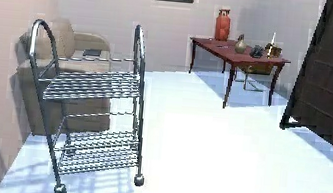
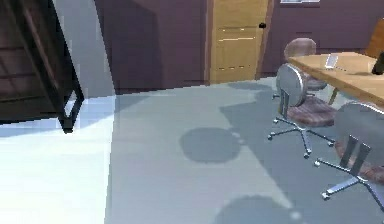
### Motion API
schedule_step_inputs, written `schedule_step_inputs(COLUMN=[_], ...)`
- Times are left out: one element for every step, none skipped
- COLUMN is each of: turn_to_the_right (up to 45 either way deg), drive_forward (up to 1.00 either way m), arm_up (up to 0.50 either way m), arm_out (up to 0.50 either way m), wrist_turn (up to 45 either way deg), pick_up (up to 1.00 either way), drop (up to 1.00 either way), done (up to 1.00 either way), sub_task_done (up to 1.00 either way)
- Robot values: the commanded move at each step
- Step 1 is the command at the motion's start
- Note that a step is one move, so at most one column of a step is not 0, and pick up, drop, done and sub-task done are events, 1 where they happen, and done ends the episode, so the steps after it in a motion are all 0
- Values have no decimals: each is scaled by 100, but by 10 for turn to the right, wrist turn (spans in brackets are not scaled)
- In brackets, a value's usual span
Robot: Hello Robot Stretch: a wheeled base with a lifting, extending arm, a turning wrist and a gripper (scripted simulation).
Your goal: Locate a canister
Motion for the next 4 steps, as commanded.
schedule_step_inputs(turn_to_the_right=[30,180,0,0], drive_forward=[0,0,100,40], arm_up=[0,0,0,0], arm_out=[0,0,0,0], wrist_turn=[0,0,0,0], pick_up=[0,0,0,0], drop=[0,0,0,0], done=[0,0,0,0], sub_task_done=[0,0,0,0])
